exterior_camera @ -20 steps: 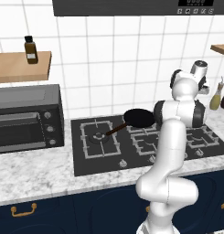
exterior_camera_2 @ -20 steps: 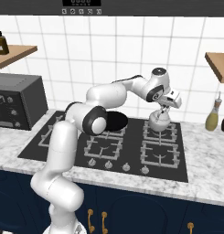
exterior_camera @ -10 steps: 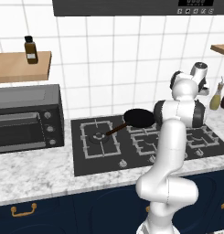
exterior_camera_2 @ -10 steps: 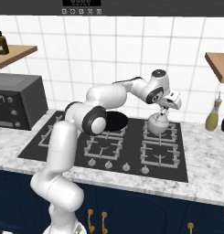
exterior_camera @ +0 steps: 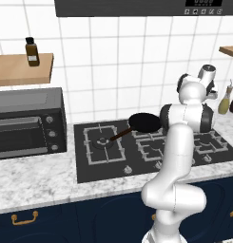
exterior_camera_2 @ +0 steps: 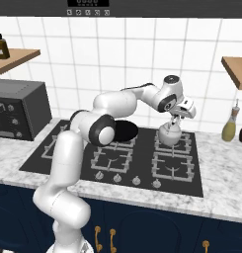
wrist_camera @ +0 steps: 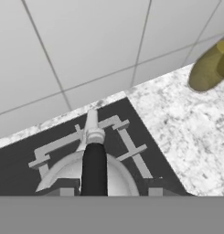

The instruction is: Pick the kettle from the counter and place it on a stove burner. Then turn the burner on.

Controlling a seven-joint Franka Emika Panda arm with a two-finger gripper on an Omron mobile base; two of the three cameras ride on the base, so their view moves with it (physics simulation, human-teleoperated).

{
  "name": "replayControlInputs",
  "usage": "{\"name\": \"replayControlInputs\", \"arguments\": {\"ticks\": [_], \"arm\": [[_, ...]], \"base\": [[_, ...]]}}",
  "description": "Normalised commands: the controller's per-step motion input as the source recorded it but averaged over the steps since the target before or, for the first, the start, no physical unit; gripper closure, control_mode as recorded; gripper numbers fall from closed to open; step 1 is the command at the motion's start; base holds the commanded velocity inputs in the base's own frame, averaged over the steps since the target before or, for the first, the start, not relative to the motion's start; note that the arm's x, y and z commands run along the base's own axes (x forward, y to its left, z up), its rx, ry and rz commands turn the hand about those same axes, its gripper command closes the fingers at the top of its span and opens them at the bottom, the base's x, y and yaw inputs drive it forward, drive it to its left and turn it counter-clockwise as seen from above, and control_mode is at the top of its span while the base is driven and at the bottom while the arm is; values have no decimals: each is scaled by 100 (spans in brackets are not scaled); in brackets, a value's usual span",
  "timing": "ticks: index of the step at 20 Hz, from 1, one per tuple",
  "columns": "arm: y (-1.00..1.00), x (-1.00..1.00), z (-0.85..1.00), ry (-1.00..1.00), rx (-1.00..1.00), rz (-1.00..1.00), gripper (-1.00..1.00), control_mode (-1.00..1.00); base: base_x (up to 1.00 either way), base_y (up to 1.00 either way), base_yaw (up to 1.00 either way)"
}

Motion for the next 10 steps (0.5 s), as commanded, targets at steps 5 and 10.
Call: {"name": "replayControlInputs", "arguments": {"ticks": [5, 10], "arm": [[0, 0, 2, 0, 0, 0, -100, -100], [12, 0, 13, 0, -4, 0, -100, -100]], "base": [[0, 0, 0], [0, 0, 0]]}}
